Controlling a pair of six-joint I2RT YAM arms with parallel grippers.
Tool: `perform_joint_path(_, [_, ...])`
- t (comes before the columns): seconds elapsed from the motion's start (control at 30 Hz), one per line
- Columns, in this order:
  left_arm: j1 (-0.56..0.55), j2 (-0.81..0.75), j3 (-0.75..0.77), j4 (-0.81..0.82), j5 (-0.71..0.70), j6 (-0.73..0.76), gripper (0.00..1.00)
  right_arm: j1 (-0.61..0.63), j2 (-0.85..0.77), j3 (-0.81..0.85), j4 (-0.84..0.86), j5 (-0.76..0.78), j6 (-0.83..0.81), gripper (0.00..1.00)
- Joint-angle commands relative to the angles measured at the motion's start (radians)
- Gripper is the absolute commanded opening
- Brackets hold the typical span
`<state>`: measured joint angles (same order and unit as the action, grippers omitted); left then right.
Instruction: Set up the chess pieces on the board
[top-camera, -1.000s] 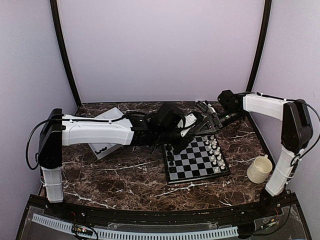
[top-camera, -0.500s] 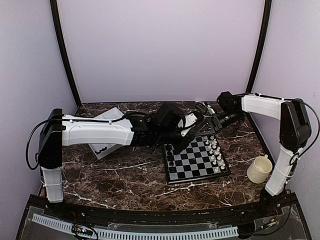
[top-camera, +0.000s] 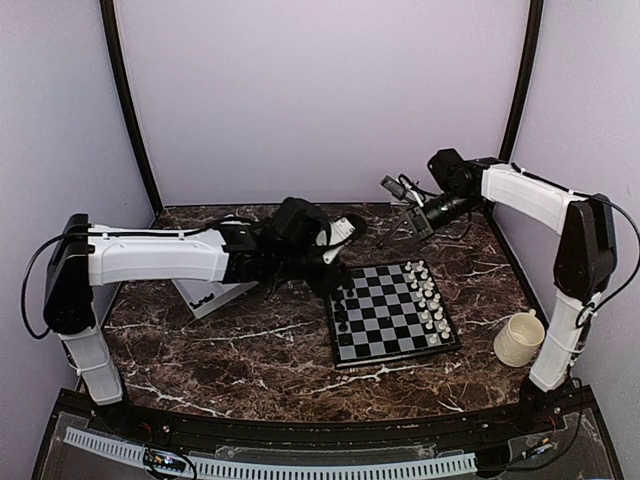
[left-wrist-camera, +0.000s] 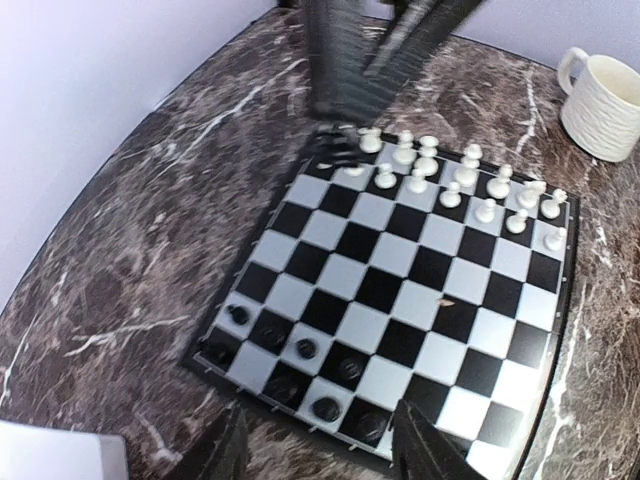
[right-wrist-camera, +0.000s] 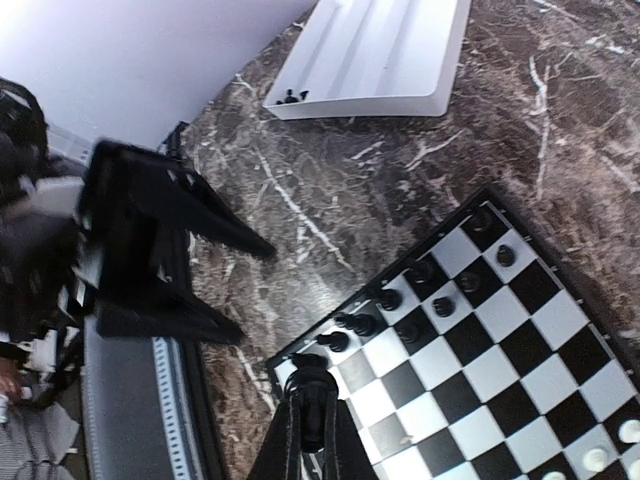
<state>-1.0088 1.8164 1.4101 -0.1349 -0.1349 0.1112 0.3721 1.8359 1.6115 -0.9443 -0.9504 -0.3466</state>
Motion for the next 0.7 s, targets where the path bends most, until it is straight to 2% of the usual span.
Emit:
perform_joint_path(0.0, [0.172, -0.211, -0.095, 0.009, 0.042, -0.09, 0.52, 0.094, 0.048, 0.108, 0.085, 0.319, 0.006, 0.0])
perform_joint_path(0.13, [0.287, -0.31, -0.201, 0.053, 0.026, -0.161, 0.53, 0.183, 0.139, 0.249, 0.062, 0.509, -0.019, 0.0])
perform_joint_path(0.33, [0.358, -0.378, -0.264, 0.105, 0.005, -0.178, 0.54, 0.293, 0.317, 0.489, -0.034, 0.713, -0.067, 0.0])
perform_joint_path(0.5, [0.376, -0.412, -0.283, 0.105, 0.004, -0.18, 0.55, 0.359, 0.435, 0.608, -0.089, 0.788, -0.091, 0.0])
perform_joint_path(0.67, [0.379, -0.443, -0.289, 0.109, 0.004, -0.177, 0.55, 0.396, 0.47, 0.612, -0.085, 0.834, -0.116, 0.0])
